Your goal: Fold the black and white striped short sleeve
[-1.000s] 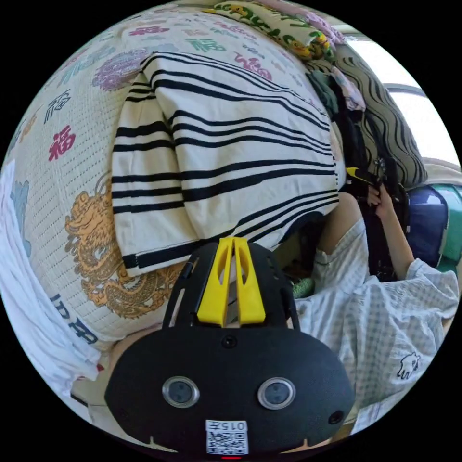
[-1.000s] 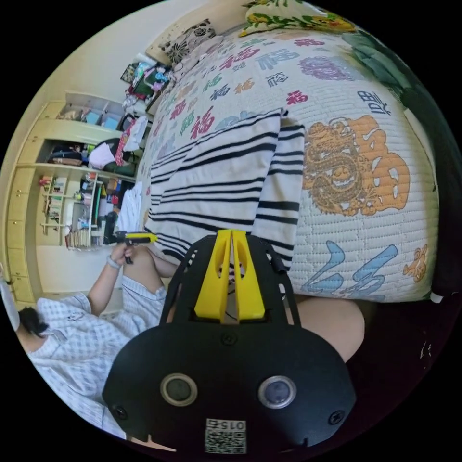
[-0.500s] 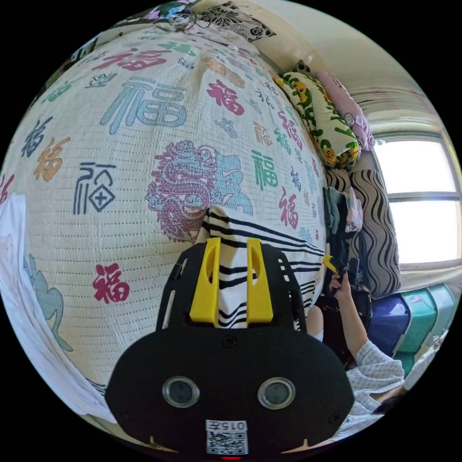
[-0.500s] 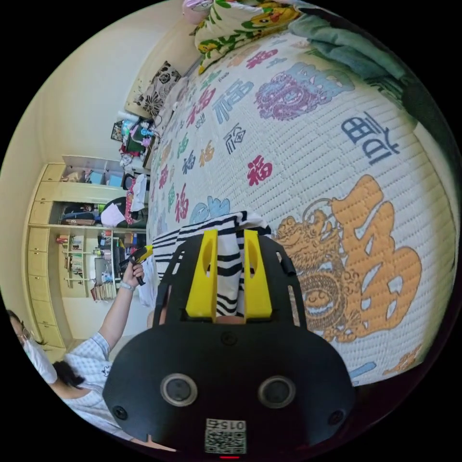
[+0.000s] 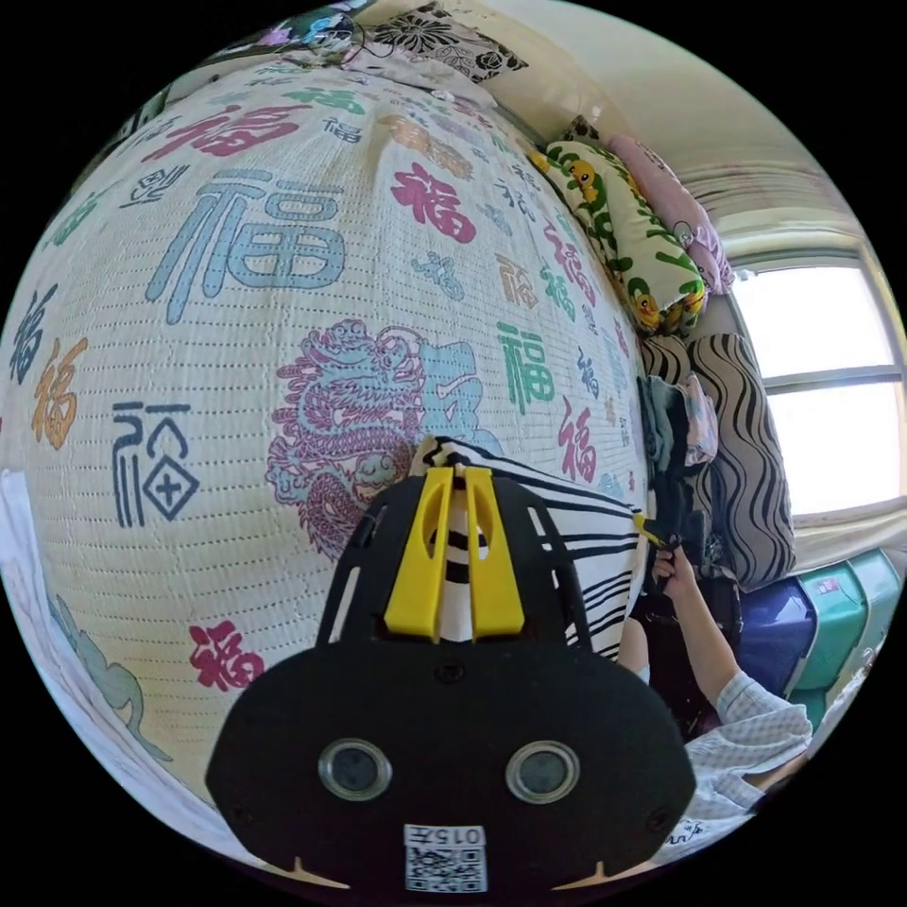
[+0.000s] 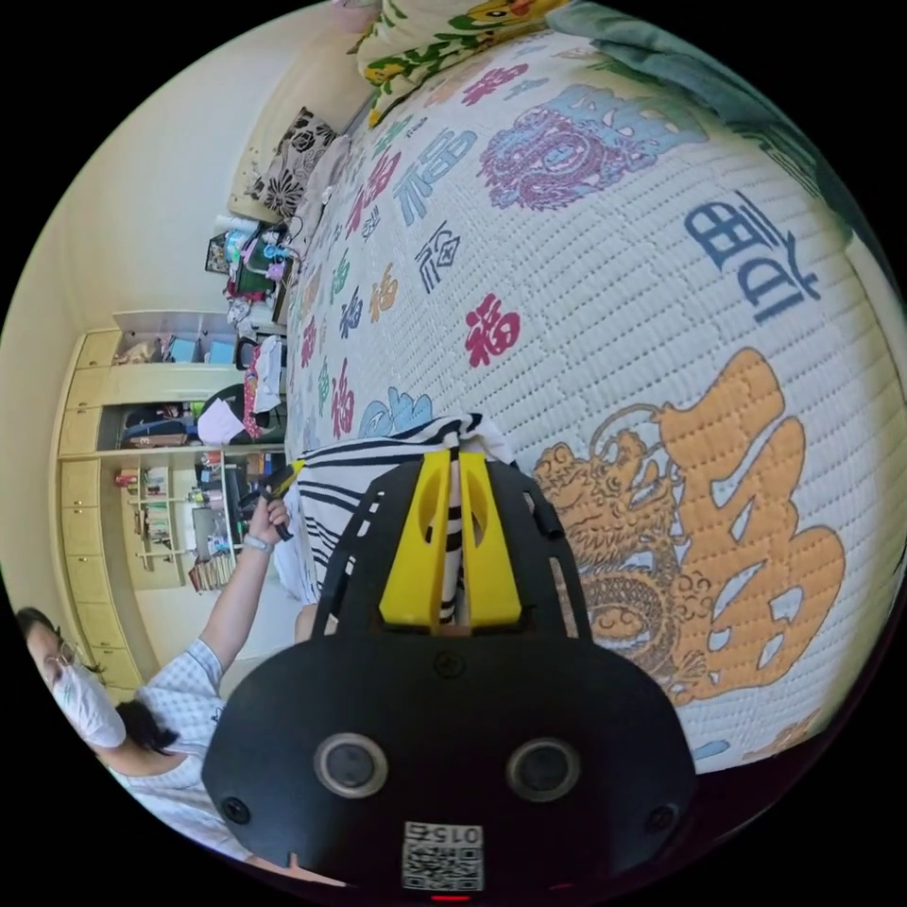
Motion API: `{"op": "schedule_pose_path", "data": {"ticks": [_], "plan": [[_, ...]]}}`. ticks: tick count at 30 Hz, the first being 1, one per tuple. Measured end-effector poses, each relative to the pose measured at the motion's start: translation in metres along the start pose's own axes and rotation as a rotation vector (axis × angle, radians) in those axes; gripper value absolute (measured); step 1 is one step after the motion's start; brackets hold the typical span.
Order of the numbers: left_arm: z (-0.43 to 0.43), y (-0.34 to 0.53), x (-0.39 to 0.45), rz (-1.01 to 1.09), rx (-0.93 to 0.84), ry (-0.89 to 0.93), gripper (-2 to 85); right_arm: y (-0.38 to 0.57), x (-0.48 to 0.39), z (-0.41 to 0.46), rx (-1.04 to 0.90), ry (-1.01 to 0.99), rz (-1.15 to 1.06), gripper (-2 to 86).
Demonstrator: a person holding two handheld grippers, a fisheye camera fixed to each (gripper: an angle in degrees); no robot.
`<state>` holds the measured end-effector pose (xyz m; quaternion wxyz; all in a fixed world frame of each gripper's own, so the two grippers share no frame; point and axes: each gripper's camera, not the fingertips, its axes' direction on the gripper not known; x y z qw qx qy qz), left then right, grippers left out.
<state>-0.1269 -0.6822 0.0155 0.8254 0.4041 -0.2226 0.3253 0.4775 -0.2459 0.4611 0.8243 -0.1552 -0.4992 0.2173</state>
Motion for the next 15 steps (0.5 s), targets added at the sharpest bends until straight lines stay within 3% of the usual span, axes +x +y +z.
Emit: {"op": "schedule_pose_path", "data": {"ticks": [3, 8, 11, 15], "plan": [[-0.021, 0.02, -0.01, 0.013, 0.047, 0.018, 5.0, 0.018, -0.009, -0.014, 0.078, 0.012, 0.016, 3.4], [-0.078, 0.103, -0.023, 0.005, 0.079, -0.028, 8.2, 0.059, -0.071, -0.025, 0.13, 0.016, -0.143, 5.9], [-0.097, 0.166, -0.03, 0.001, 0.088, -0.121, 8.6, 0.076, -0.126, 0.003, 0.062, 0.041, -0.268, 6.4], [-0.079, 0.212, -0.052, -0.023, -0.047, -0.138, 8.6, 0.061, -0.212, 0.082, -0.072, 0.067, -0.419, 7.0]]}}
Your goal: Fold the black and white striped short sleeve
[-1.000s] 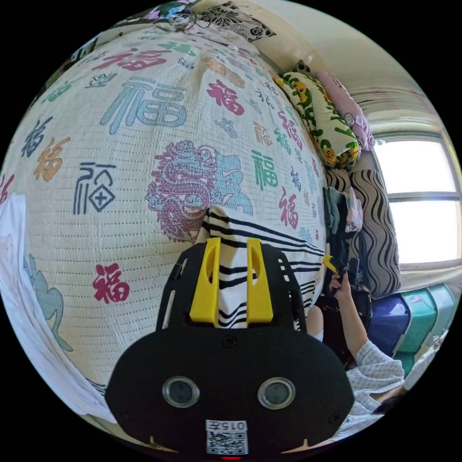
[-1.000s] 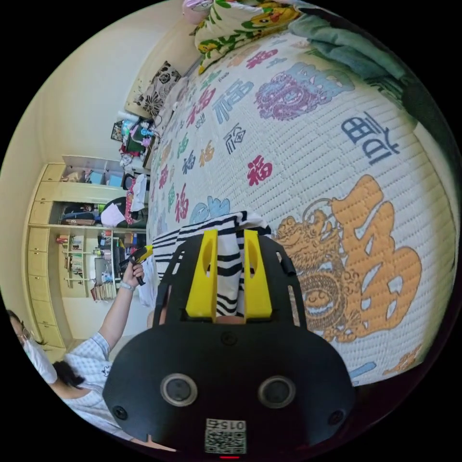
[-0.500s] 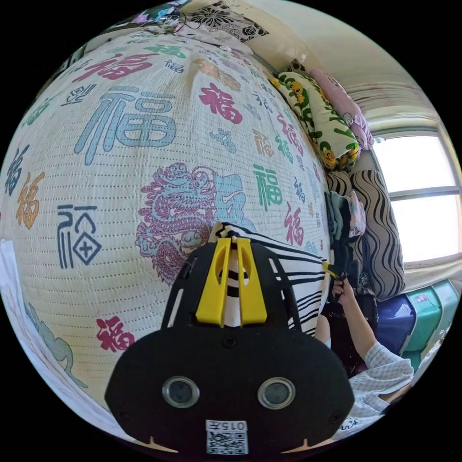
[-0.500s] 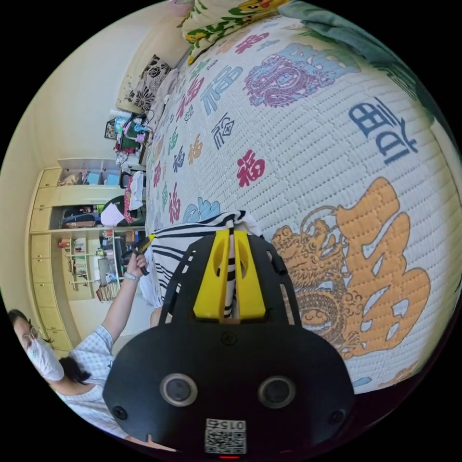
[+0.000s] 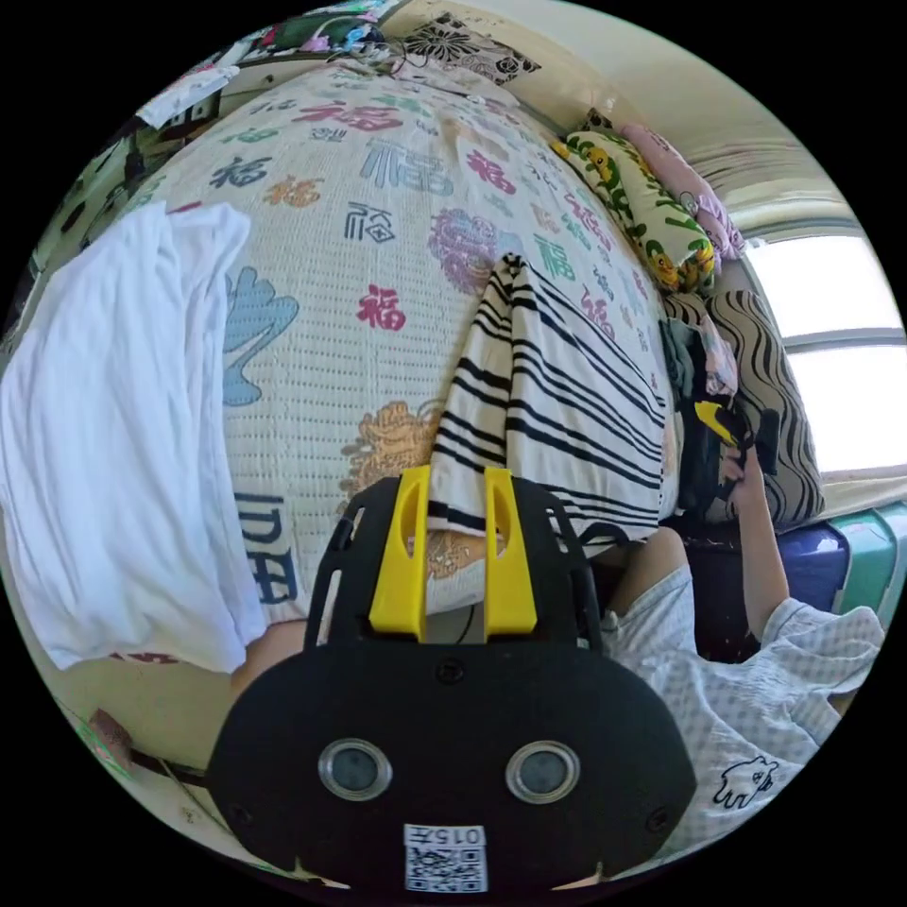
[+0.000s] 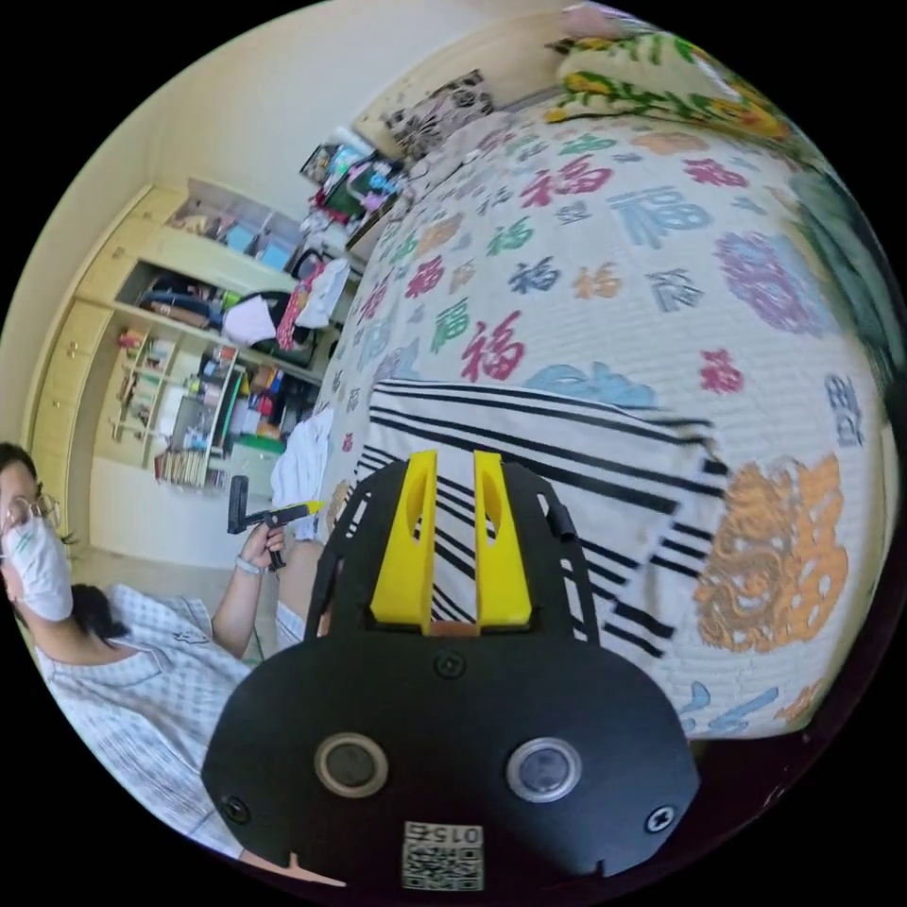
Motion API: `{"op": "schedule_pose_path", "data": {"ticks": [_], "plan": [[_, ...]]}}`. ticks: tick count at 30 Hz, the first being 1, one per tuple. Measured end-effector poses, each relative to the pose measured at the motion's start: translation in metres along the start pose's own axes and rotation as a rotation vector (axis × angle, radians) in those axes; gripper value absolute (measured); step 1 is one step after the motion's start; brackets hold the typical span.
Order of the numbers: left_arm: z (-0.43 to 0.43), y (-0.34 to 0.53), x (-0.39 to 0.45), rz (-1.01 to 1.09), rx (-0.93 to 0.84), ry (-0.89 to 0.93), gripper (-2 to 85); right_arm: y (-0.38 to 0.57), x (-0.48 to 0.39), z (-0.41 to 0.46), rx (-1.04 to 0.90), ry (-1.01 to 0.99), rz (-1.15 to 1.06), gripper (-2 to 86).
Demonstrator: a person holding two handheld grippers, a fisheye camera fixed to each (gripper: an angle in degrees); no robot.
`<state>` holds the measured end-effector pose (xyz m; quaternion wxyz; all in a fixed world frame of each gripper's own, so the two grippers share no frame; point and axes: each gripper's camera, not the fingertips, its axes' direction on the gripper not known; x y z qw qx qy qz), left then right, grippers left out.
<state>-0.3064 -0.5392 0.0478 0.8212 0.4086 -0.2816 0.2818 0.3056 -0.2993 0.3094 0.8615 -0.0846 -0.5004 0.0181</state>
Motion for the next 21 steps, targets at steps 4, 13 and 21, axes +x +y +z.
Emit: {"op": "schedule_pose_path", "data": {"ticks": [4, 13, 21], "plan": [[0.034, 0.007, -0.025, -0.056, -0.061, 0.045, 8.6, -0.07, -0.082, 0.089, -0.107, -0.024, -0.147, 8.3], [0.075, 0.035, -0.039, -0.068, -0.045, 0.102, 2.6, -0.192, -0.186, 0.267, -0.294, 0.12, -0.241, 11.7], [0.086, 0.064, -0.052, -0.077, 0.051, 0.191, 0.1, -0.243, -0.195, 0.377, -0.583, 0.354, -0.253, 9.2]]}}
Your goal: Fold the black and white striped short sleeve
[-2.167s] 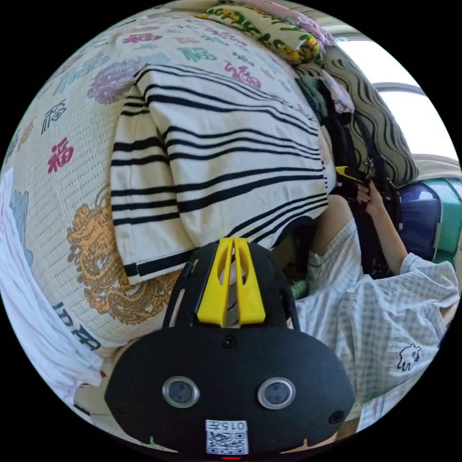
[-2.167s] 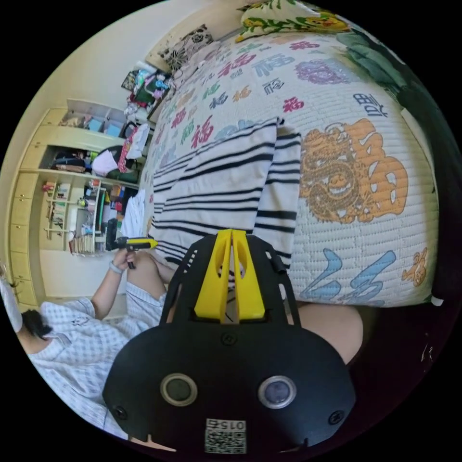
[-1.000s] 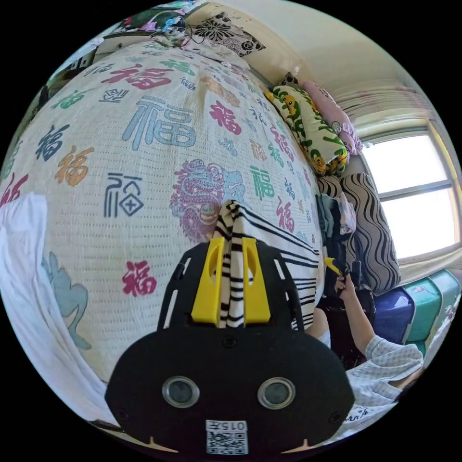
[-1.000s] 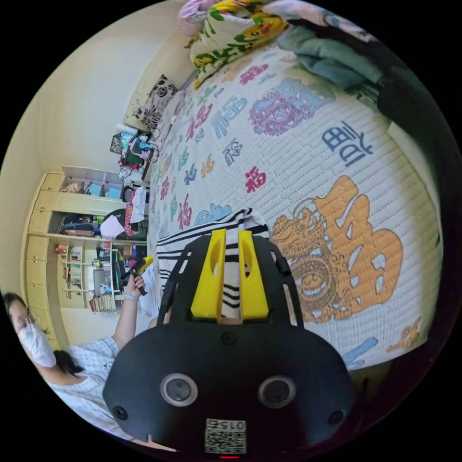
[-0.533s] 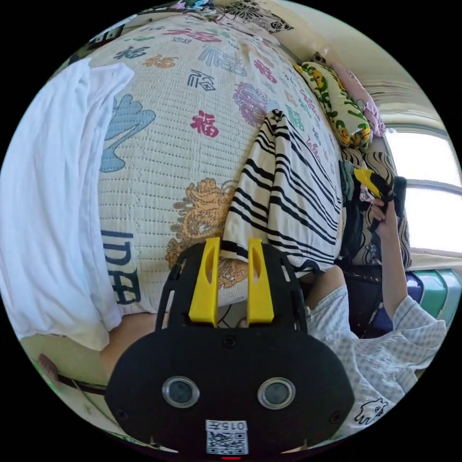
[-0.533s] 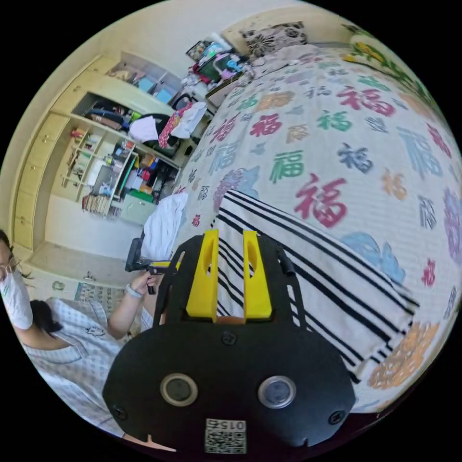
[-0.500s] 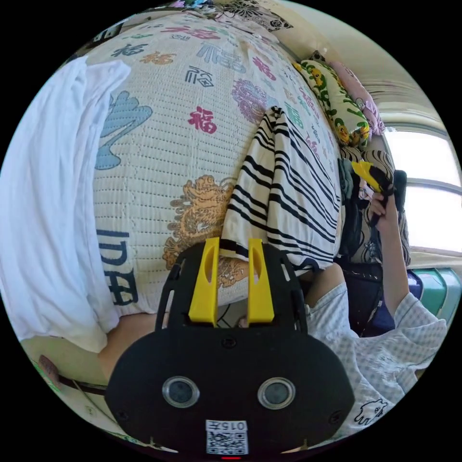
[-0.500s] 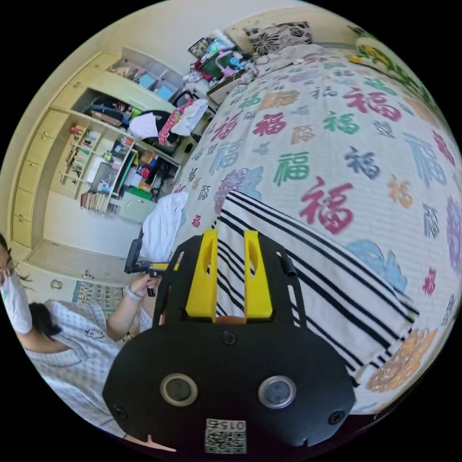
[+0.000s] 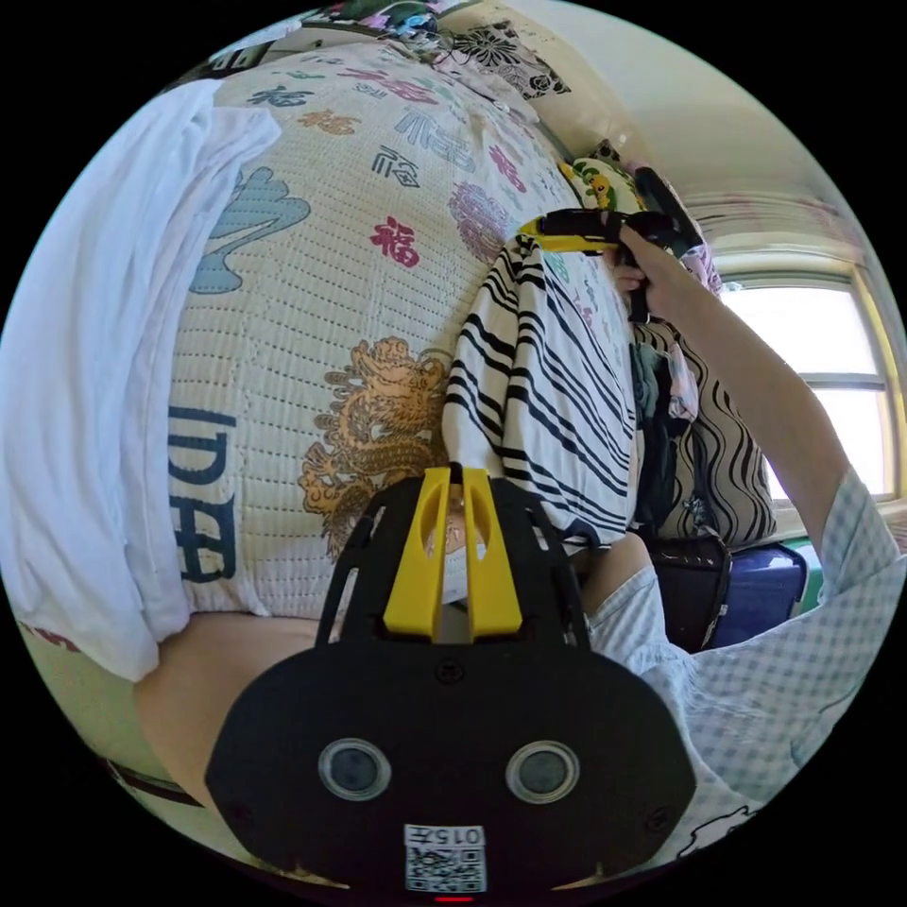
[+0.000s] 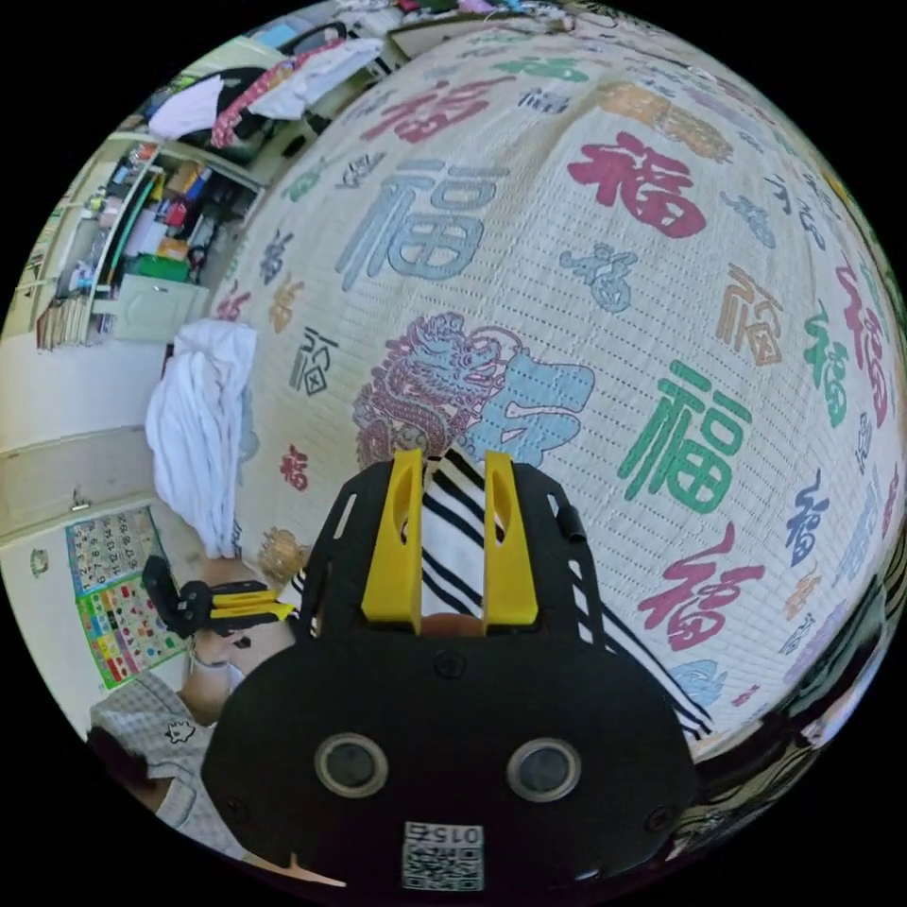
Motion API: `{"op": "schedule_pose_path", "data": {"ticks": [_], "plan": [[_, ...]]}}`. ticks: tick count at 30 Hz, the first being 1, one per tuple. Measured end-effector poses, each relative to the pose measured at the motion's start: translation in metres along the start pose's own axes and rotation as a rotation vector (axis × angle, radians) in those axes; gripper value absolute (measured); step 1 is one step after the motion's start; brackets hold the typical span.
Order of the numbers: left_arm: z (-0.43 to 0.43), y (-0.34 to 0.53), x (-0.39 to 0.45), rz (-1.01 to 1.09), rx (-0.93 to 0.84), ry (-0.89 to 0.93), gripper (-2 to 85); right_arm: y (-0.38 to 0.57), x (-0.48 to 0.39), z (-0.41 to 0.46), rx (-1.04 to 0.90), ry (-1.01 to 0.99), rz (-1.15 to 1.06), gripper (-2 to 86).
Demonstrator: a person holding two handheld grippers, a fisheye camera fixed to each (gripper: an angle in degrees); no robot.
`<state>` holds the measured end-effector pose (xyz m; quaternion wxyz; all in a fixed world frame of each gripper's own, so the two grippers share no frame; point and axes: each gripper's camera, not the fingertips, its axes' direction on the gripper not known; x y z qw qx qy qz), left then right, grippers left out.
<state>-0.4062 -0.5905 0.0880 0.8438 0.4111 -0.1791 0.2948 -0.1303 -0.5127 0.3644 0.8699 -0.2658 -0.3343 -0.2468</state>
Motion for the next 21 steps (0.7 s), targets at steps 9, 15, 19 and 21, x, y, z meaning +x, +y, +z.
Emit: {"op": "schedule_pose_path", "data": {"ticks": [9, 15, 19, 21], "plan": [[0.013, 0.043, -0.01, 0.017, 0.058, 0.063, -0.1, -0.013, -0.016, -0.005, -0.076, 0.12, -0.111, 3.6], [0.015, 0.099, 0.046, 0.215, 0.162, 0.068, -0.1, 0.06, 0.026, -0.076, 0.142, -0.111, -0.137, 3.4], [0.037, 0.15, 0.121, 0.465, 0.195, 0.054, -0.2, 0.152, 0.086, -0.127, 0.307, -0.321, -0.164, 3.1], [0.058, 0.17, 0.153, 0.565, 0.17, 0.056, -0.2, 0.199, 0.118, -0.144, 0.386, -0.418, -0.2, 2.8]]}}
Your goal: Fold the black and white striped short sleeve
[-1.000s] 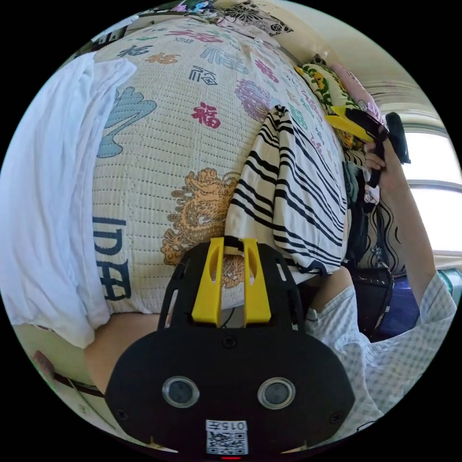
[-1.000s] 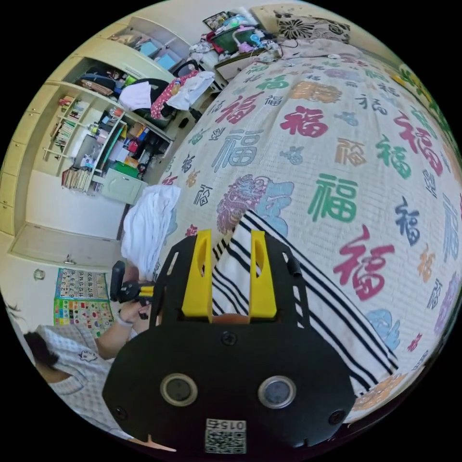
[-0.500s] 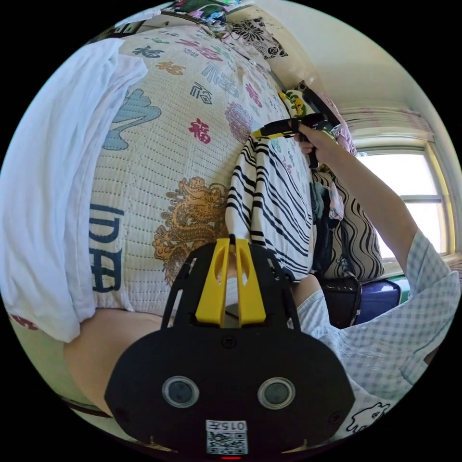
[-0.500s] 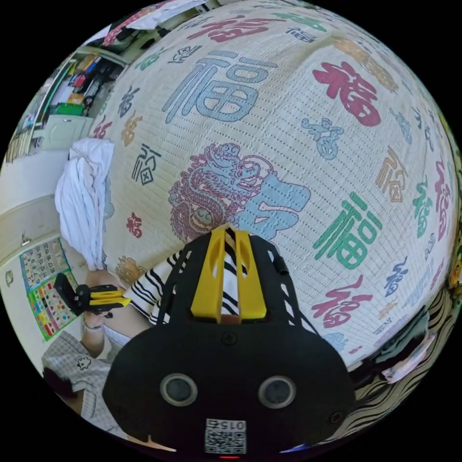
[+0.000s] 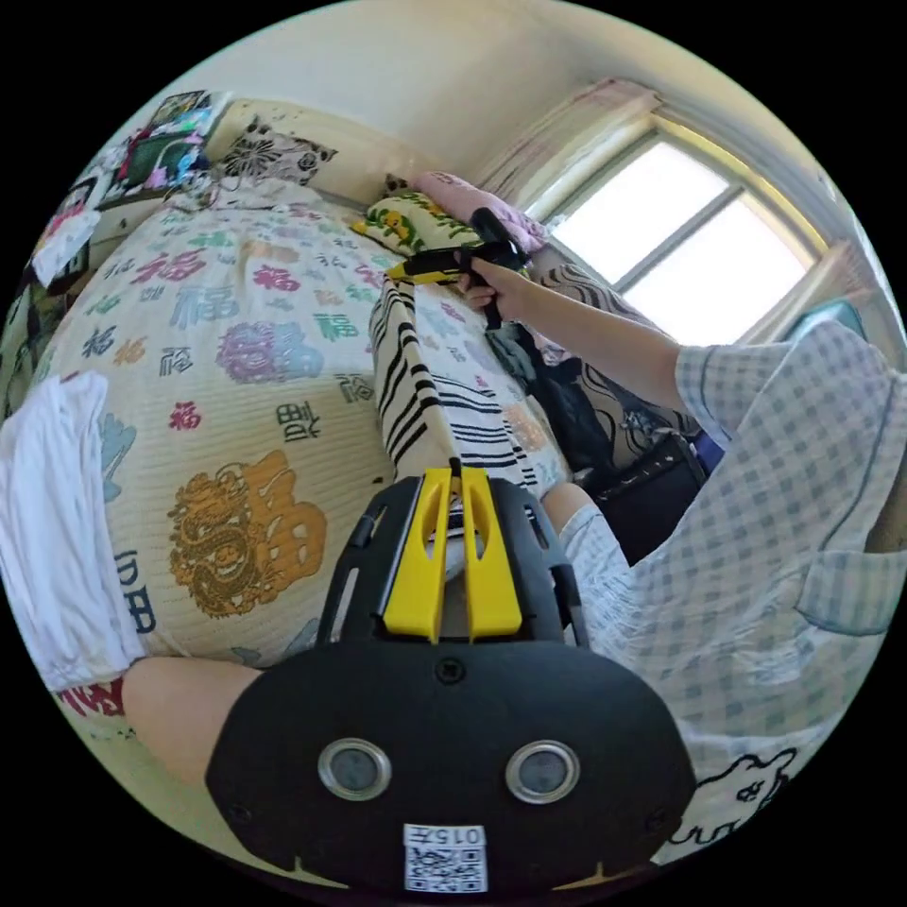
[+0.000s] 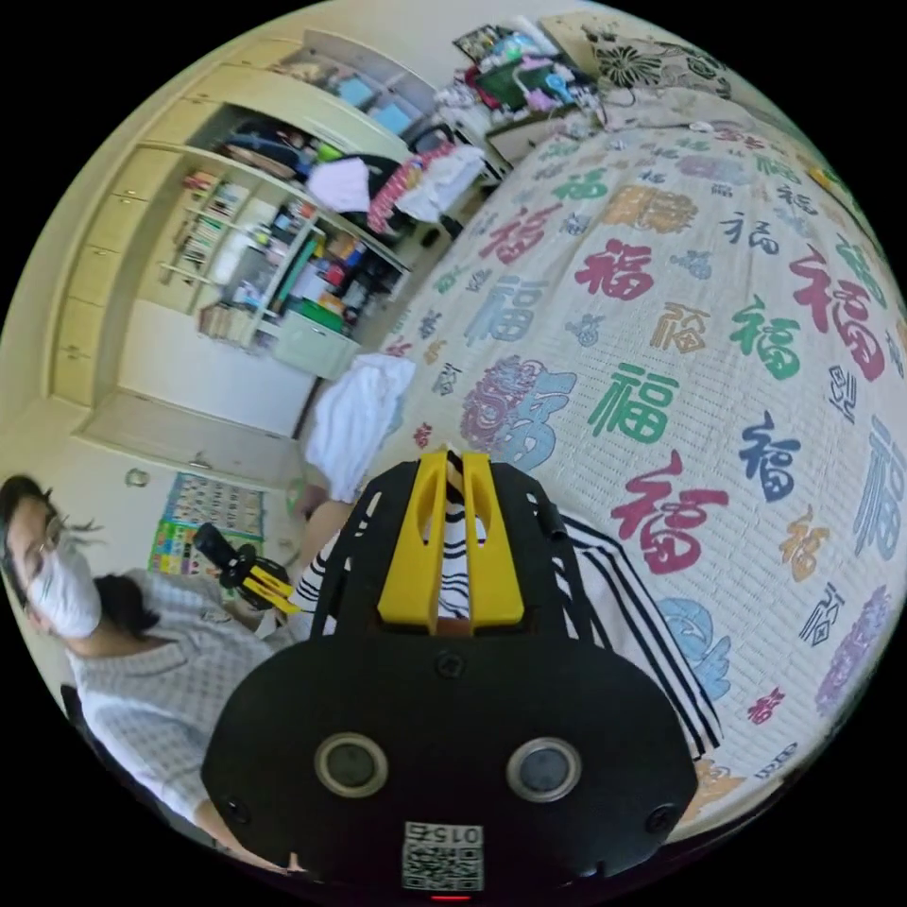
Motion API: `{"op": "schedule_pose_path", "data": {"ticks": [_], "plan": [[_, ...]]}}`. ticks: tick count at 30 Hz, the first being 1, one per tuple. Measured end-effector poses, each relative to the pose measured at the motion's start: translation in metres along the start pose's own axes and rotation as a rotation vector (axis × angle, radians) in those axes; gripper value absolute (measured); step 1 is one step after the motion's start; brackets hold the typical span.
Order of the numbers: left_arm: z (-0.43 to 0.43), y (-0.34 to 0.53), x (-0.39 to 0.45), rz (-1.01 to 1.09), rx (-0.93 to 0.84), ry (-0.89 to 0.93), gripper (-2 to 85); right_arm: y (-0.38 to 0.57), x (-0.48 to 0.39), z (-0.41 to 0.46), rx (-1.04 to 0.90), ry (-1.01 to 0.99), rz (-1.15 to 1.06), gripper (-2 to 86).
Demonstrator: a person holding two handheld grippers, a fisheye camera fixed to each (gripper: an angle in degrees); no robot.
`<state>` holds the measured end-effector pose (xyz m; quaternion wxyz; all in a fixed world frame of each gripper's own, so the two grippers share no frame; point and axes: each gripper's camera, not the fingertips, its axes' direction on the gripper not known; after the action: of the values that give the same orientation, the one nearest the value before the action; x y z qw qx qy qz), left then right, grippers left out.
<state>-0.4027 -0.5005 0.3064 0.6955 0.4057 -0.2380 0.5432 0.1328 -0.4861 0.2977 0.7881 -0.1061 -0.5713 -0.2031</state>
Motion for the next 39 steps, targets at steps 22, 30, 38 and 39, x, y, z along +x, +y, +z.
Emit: {"op": "schedule_pose_path", "data": {"ticks": [22, 30, 38, 39], "plan": [[0.416, 0.047, 0.224, 0.527, -0.511, 0.071, 2.6, 0.352, 0.245, -0.173, 0.385, -0.158, 0.238, 5.9], [0.414, -0.002, 0.211, 0.529, -0.401, 0.128, 3.9, 0.4, 0.177, -0.2, 0.462, 0.117, 0.248, 6.4], [0.428, -0.06, 0.123, 0.263, -0.472, -0.213, 4.1, 0.36, 0.163, -0.141, 0.359, 0.215, 0.352, 1.5], [0.438, -0.061, 0.118, 0.248, -0.504, -0.204, 4.2, 0.363, 0.17, -0.133, 0.325, 0.291, 0.401, 0.5]]}}
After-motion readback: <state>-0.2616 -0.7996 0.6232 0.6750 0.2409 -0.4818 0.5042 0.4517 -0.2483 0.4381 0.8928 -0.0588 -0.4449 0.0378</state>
